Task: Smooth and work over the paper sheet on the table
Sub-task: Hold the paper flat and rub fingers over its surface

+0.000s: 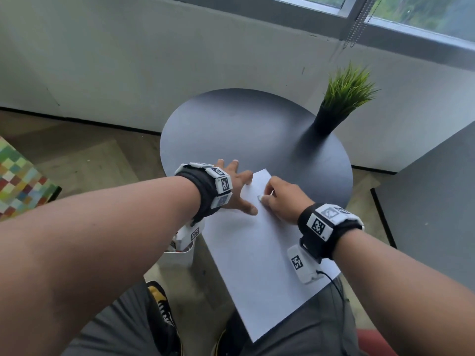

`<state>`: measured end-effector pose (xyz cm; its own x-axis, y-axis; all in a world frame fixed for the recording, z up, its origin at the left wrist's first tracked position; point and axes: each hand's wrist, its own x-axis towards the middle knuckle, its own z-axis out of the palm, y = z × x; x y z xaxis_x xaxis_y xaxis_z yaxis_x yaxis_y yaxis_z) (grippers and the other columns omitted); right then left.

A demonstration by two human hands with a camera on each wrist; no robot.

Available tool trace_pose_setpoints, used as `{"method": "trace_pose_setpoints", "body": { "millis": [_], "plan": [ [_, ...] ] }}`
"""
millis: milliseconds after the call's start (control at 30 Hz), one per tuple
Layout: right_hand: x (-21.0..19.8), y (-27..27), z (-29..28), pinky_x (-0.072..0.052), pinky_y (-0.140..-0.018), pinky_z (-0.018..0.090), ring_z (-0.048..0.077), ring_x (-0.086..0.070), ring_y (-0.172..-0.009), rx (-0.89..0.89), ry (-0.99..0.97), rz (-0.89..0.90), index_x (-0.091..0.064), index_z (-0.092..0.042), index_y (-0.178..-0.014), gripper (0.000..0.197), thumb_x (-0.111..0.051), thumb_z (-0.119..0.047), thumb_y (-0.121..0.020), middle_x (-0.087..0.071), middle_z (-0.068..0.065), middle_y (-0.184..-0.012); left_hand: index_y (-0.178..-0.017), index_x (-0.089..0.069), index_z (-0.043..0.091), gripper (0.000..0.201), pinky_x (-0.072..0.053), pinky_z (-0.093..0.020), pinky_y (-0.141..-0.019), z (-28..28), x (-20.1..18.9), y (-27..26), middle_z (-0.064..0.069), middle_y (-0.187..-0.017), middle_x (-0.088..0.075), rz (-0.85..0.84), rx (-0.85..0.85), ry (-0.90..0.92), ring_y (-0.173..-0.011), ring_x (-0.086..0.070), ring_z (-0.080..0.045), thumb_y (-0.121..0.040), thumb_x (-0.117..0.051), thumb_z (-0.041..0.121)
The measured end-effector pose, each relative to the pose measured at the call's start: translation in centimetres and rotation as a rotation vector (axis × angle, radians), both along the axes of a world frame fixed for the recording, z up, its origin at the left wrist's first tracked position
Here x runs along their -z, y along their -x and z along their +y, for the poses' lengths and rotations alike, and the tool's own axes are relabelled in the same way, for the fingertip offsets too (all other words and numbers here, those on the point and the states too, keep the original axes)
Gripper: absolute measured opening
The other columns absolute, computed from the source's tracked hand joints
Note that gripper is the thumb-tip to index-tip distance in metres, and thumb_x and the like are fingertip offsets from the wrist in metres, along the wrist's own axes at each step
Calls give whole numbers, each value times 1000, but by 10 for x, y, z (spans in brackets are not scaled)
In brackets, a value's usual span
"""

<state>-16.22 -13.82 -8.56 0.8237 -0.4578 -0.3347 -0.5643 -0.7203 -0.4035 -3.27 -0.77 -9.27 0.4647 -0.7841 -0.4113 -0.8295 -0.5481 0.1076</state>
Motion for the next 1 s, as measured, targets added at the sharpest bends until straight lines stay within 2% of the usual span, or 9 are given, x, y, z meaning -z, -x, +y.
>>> {"method": "trace_pose_setpoints", "body": {
  "millis": [67,233,367,467,567,700,800,900,1000],
  "plan": [
    [1,3,8,-47,-70,32,19,-60,-83,-45,-24,6,-54,-24,-94,19,-58,-42,-89,-63,1,-94,-144,-30,40,100,-39,-62,-105,2,4,3,-11,-153,-24,5,-19,11,-137,-22,-48,-62,-67,85],
    [-5,-1,0,-41,-60,26,12,-57,-71,-109,-34,66,-58,-22,-90,15,-64,-36,-86,-63,-2,-90,-146,12,65,127,-24,-71,-112,1,2,7,-4,-167,16,14,10,-126,-148,6,-52,-51,-69,89],
    [-8,-11,-12,-42,-70,30,23,-59,-90,72,76,-16,-57,-20,-91,14,-59,-34,-88,-64,2,-95,-142,16,68,126,-21,-72,-113,-2,-1,5,-3,-167,21,-4,24,-155,-149,12,-51,-48,-63,94],
    [-4,-13,18,-46,-71,32,26,-58,-85,-84,78,-45,-53,-26,-86,3,-54,-28,-87,-63,4,-93,-135,18,74,123,-18,-75,-112,2,2,5,-3,-167,21,7,24,-121,-150,14,-51,-41,-56,99],
    [-8,-11,36,-49,-71,32,22,-61,-83,-271,-5,-13,-63,-27,-100,21,-56,-21,-81,-64,0,-89,-125,20,79,119,-15,-76,-112,7,6,3,0,-167,22,17,23,-79,-150,18,-48,-26,-42,104],
    [-15,-29,5,-48,-78,29,28,-62,-99,-39,128,6,-66,-15,-92,15,-62,-28,-84,-68,7,-102,-133,20,74,126,-15,-76,-113,4,5,3,-6,-165,29,13,3,-108,-148,22,-51,-34,-53,101],
    [-10,-33,18,-49,-75,31,30,-61,-95,-3,130,-26,-62,-15,-87,12,-55,-25,-84,-67,10,-99,-137,18,72,126,-14,-76,-113,4,6,4,-7,-165,28,10,-2,-97,-148,22,-52,-41,-57,100],
    [-7,-26,41,-46,-62,25,22,-60,-80,-150,15,5,-63,-17,-69,15,-55,-21,-81,-68,7,-80,-122,30,78,124,-14,-76,-112,5,8,3,-6,-165,27,-2,16,-90,-147,22,-52,-25,-42,109],
    [-14,-29,22,-53,-73,29,25,-65,-86,-87,40,43,-71,-13,-82,15,-61,-24,-81,-71,7,-86,-130,23,74,128,-16,-76,-112,4,4,4,-5,-165,29,22,11,-112,-148,22,-51,-26,-46,105]
  ]
}}
